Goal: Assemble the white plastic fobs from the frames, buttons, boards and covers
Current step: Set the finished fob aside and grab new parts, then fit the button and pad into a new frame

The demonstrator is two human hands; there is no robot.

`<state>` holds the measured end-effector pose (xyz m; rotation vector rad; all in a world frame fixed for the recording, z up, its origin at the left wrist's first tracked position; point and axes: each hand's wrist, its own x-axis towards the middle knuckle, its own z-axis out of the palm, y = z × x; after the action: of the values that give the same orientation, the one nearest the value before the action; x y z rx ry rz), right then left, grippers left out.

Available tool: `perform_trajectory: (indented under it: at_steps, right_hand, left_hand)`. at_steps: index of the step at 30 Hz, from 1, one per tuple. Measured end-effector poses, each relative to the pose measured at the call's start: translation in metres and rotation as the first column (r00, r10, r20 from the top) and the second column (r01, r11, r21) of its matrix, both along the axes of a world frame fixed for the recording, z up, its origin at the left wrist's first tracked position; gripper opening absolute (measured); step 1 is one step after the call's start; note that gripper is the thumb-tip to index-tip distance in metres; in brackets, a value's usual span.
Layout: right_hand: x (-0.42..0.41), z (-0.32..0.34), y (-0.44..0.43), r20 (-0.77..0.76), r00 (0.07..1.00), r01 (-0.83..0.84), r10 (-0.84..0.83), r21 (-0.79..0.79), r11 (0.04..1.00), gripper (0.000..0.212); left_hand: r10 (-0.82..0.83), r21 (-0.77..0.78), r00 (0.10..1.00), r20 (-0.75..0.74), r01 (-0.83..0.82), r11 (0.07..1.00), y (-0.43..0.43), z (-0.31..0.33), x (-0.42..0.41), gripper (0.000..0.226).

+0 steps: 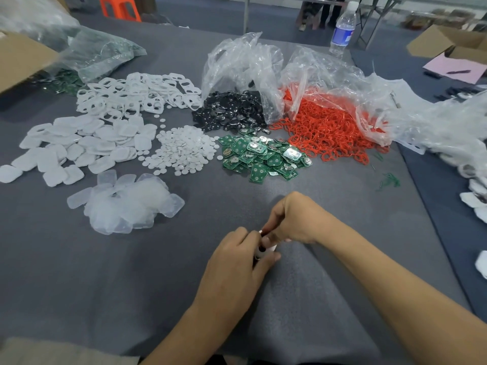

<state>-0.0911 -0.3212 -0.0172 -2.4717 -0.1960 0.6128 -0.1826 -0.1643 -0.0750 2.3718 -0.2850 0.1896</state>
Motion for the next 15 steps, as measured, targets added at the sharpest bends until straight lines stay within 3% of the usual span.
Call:
perform_trajectory:
  at_steps: [6, 9, 10, 12, 15]
  right_hand:
    - [-0.038, -0.020, -0.015, 0.237, 0.968, 0.046, -0.087, 0.172, 0.984, 0.017]
    - [-0.042, -0.024, -0.038, 0.425, 0.838, 0.266, -0.342, 0.228, 0.937, 0.024]
    - [-0.041, -0.025, -0.044, 0.464, 0.804, 0.320, -0.373, 0.191, 0.928, 0.029]
    - [-0.039, -0.029, -0.047, 0.455, 0.834, 0.327, -0.311, 0.046, 0.944, 0.041]
    - [-0.037, -0.035, -0.043, 0.470, 0.843, 0.279, -0.260, 0.030, 0.960, 0.034]
  left_hand:
    - [0.053, 0.019, 0.997, 0.054, -0.054, 0.998, -0.005, -0.002, -0.002, 0.021]
    - [0.036, 0.021, 0.999, 0.039, -0.037, 0.999, -0.004, -0.002, -0.003, 0.028]
    - [0.027, 0.029, 0.999, 0.039, -0.028, 0.999, -0.004, -0.001, -0.003, 0.029]
    - [0.018, 0.033, 0.999, 0.036, -0.020, 0.999, -0.004, 0.001, -0.004, 0.026]
    - [0.038, 0.016, 0.999, 0.029, -0.039, 0.999, -0.006, 0.005, -0.003, 0.024]
